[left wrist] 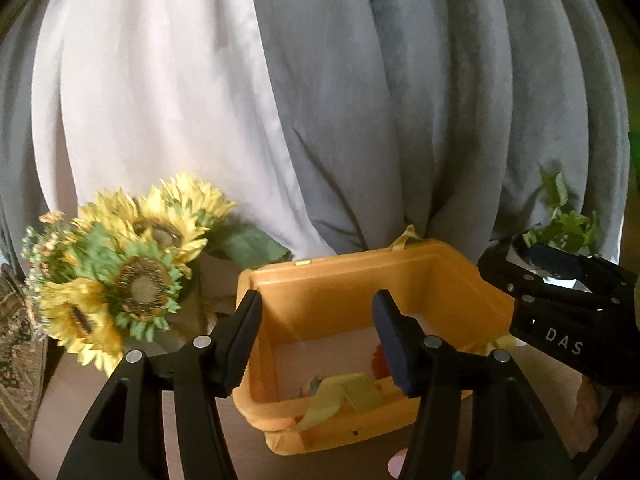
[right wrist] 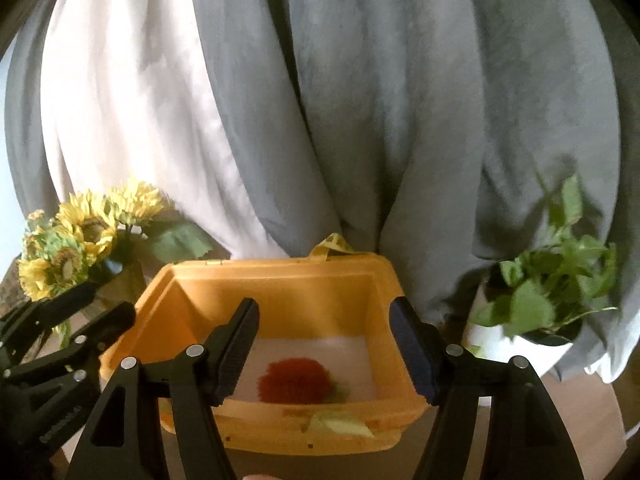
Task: Organize soft objects
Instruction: 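Move both open tools back toward the remaining toys on the table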
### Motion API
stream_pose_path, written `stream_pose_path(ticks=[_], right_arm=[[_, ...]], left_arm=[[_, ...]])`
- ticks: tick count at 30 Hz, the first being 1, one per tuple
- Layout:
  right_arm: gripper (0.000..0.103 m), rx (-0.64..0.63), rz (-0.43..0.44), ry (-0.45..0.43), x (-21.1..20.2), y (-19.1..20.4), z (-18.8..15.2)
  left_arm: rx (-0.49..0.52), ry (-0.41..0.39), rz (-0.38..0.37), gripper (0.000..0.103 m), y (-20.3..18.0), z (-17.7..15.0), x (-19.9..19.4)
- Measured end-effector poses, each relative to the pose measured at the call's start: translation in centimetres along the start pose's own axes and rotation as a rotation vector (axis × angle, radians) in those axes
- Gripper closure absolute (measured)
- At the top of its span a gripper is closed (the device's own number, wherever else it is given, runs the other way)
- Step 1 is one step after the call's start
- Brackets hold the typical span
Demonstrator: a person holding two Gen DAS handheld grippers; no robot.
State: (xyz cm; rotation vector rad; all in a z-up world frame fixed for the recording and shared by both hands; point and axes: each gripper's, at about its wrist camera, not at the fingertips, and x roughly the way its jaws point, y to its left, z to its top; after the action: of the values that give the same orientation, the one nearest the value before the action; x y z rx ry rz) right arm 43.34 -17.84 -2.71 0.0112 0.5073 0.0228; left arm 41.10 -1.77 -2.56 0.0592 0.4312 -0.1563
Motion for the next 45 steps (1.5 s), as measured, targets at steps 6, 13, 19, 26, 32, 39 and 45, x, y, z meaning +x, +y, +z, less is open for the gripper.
stream_pose_path(ticks=[6,13,19,26,32,39,45], right_arm=[[0.034,0.012,-0.005,-0.061,-3.4,-0.7,-0.4],[0.034,0.024,-0.009,-0.07,-7.0,-1.3,-1.7],[0.034,0.039,-0.036,-0.077,-9.8,-1.4,-3.0],[0.034,0.05,-0.052,-0.078,-12.7,-1.7,-4.3],[0.034,0.053,-0.073,-0.079,-14.8,-1.9,-5.9],[0.034,0.05,-0.076,-0.066,-16.6,-2.8,-7.9],[0.034,0.035,-0.046,-0.055,-17.3,-3.6,-9.2]], left_arm=[[0.006,-0.027,0.005,0.046,-0.4,-0.5,-3.6],[0.0,-0.043,0.006,0.046,-1.0,-1.4,-7.2],[-0.003,-0.044,0.004,0.044,-1.9,-2.3,-9.8],[0.017,-0.037,-0.012,0.042,-2.9,-3.7,-12.4],[0.017,-0.018,-0.019,0.042,-3.7,-5.4,-14.1],[-0.012,0.014,-0.02,0.038,-5.0,-7.1,-15.3],[-0.045,0.037,0.001,0.035,-6.2,-8.6,-16.1]])
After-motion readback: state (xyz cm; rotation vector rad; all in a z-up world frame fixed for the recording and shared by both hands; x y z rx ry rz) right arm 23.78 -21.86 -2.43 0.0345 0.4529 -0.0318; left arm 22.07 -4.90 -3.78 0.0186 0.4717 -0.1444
